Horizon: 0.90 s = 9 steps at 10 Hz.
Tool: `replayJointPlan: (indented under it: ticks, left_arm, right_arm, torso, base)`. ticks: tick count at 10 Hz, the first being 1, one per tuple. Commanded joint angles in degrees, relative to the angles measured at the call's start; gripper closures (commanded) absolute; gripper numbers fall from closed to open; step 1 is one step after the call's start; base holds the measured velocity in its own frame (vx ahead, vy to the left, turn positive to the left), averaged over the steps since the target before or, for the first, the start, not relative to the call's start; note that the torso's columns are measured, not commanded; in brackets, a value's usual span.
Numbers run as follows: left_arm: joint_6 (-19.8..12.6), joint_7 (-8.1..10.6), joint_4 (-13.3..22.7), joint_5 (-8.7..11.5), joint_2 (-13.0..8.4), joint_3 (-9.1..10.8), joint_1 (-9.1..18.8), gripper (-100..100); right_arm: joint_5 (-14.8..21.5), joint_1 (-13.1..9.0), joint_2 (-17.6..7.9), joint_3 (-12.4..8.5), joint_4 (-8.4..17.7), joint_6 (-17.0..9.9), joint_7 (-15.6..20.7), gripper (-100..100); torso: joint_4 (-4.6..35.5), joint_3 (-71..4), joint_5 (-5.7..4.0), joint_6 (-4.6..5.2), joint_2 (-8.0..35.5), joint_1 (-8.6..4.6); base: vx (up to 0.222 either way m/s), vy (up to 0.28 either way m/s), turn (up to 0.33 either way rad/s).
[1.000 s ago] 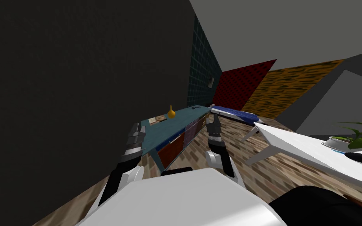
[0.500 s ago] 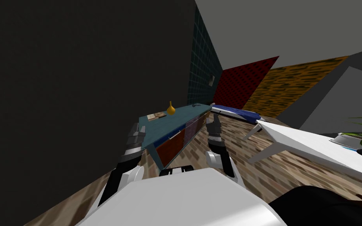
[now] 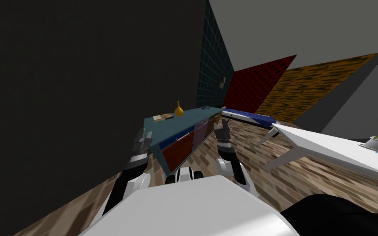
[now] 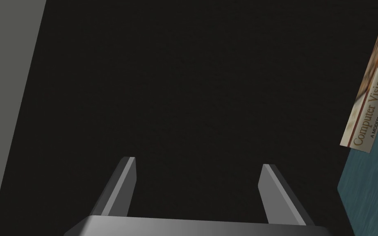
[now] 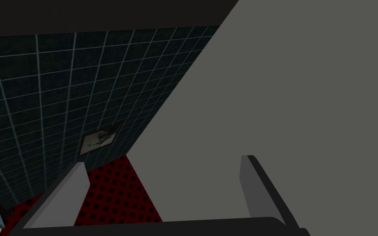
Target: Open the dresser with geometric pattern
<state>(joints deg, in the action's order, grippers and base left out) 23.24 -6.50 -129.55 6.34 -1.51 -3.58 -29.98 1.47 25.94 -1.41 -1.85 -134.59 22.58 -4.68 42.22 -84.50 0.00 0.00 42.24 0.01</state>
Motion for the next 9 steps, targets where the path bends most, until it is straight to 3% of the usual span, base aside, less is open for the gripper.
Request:
replayJointPlan:
  ticks: [1,4,9]
  left_arm:
    - [0.0,0.0,0.0,0.0,0.0,0.0,0.0,0]
    - [0.0,0.0,0.0,0.0,0.0,0.0,0.0,0]
    - [0.0,0.0,0.0,0.0,0.0,0.0,0.0,0]
  right_arm:
    - [-2.3,-0.2,-4.3,0.3,1.6,0.0,-4.1,-100]
    - [-5.0,-0.4,-6.4,0.5,3.4,0.2,-8.7,-100]
    - [-8.2,-0.7,-7.6,0.8,5.5,0.4,-15.2,-100]
  torso:
    - [0.0,-0.1,0.0,0.0,0.0,0.0]
    - [0.1,-0.1,0.0,0.03,0.0,0.0]
    - [0.1,-0.1,0.0,0.0,0.1,0.0]
  base:
    - [-0.02,0.006,0.107]
    - [-0.022,0.007,0.082]
    - [-0.017,0.006,0.069]
